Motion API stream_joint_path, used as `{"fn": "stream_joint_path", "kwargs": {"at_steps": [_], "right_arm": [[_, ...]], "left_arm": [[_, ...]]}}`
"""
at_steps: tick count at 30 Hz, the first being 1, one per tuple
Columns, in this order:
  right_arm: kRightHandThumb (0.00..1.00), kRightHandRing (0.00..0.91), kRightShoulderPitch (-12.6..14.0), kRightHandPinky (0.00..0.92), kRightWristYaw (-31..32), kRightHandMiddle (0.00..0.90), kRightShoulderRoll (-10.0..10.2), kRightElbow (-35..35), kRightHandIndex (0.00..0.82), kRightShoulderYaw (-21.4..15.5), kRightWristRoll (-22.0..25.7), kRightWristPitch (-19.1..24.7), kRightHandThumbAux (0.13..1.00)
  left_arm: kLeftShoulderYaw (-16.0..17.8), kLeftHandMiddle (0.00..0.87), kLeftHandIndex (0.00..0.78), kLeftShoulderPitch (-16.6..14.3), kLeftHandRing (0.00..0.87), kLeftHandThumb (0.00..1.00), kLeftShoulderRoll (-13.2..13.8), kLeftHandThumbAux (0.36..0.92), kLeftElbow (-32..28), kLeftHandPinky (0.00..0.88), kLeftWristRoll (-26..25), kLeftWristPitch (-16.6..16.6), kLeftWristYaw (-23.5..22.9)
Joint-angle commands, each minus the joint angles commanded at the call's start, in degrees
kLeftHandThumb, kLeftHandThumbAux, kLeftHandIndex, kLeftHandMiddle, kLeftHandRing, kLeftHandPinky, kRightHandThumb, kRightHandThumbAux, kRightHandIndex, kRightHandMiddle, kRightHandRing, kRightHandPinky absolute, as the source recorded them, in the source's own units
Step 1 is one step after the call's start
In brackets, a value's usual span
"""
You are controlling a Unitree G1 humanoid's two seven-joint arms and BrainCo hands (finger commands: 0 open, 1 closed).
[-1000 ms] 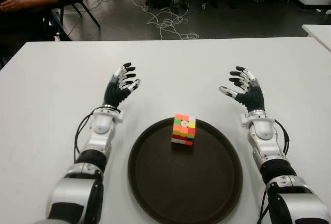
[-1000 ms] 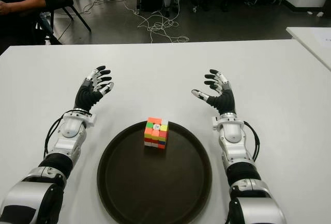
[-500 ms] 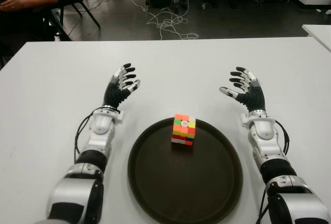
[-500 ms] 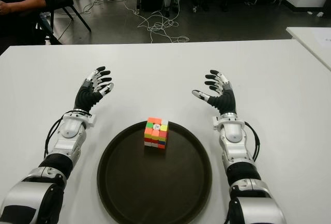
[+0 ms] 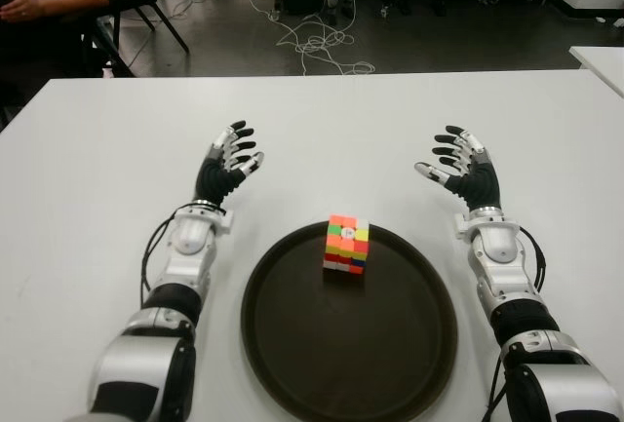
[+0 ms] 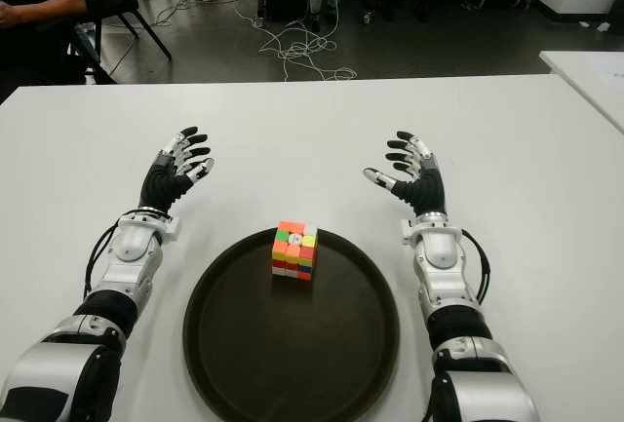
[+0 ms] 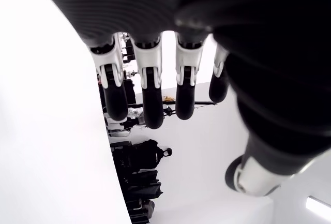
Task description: Pick up the Rubik's Cube and put it in the plate
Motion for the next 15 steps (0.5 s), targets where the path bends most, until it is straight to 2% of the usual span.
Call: {"fn": "stream_joint_path", "kwargs": {"at_steps": [15], "right_arm": [[0.041, 0.271, 0.17, 0.241, -0.88, 0.283, -0.02, -0.57, 0.213, 0.29, -0.94, 0.75, 0.837]], "left_arm": [[-0.15, 0.198, 0.143, 0.13, 0.201, 0.226, 0.06, 0.738, -0.26, 0.226, 0.28, 0.34, 0.20]]}}
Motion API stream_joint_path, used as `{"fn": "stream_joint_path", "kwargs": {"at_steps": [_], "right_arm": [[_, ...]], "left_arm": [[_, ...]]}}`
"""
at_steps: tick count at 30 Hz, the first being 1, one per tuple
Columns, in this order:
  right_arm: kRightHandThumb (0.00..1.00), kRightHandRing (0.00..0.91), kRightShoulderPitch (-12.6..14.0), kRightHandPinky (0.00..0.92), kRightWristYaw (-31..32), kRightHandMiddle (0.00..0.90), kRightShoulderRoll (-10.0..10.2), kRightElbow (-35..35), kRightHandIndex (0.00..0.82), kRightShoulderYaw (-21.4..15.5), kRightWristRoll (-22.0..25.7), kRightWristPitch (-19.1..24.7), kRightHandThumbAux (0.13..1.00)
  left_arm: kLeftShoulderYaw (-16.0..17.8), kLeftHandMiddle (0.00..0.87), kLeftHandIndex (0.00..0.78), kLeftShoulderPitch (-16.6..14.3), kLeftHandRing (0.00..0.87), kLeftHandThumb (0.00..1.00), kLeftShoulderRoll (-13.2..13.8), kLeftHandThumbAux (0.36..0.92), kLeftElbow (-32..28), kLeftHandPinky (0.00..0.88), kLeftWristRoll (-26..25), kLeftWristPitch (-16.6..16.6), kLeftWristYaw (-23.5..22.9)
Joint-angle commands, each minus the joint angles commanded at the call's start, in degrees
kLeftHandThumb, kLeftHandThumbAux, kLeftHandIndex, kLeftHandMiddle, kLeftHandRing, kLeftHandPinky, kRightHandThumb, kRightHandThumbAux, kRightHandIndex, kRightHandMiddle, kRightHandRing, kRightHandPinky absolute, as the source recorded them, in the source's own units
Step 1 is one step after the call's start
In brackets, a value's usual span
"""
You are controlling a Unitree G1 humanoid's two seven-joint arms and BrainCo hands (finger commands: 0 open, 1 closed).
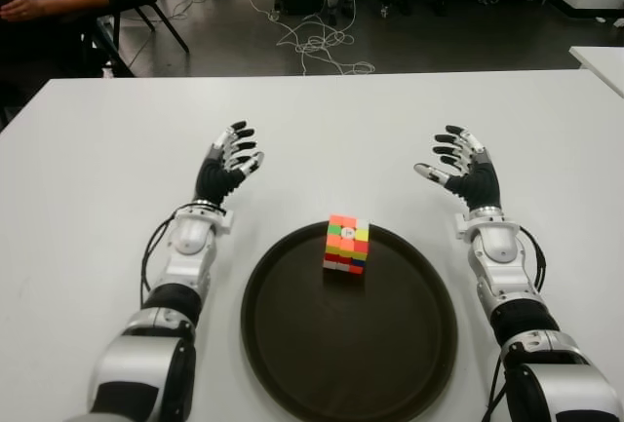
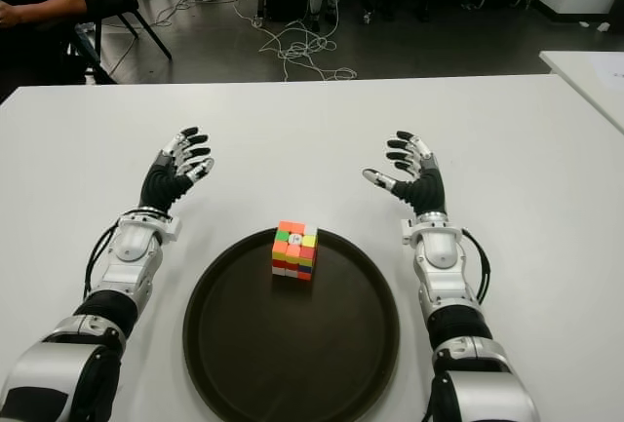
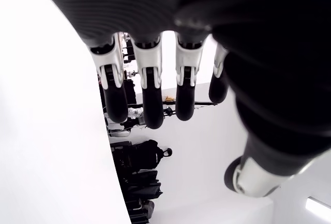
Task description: Pick up the Rubik's Cube and put it in the plate
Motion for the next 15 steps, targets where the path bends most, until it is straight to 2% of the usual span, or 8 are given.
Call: {"fn": "stream_joint_path", "kwargs": {"at_steps": [9, 15], "right_arm": [[0.032, 0.271, -0.06, 0.168, -0.65, 0.296, 0.01, 0.27, 0.227, 0.17, -0.57, -0.07, 0.823], [0.014, 0.274, -0.19, 0.161, -0.84, 0.303, -0.04, 0.72, 0.229, 0.35, -0.82, -0.59, 0.814]], "left_arm": [[0.11, 0.200, 0.143, -0.10, 0.206, 0.218, -0.02, 0.740, 0.15, 0.234, 0.07, 0.01, 0.46], [0.41, 0.206, 0.149, -0.20, 0.214, 0.170, -0.07, 0.708, 0.35, 0.237, -0.22, -0.03, 0.47]]}}
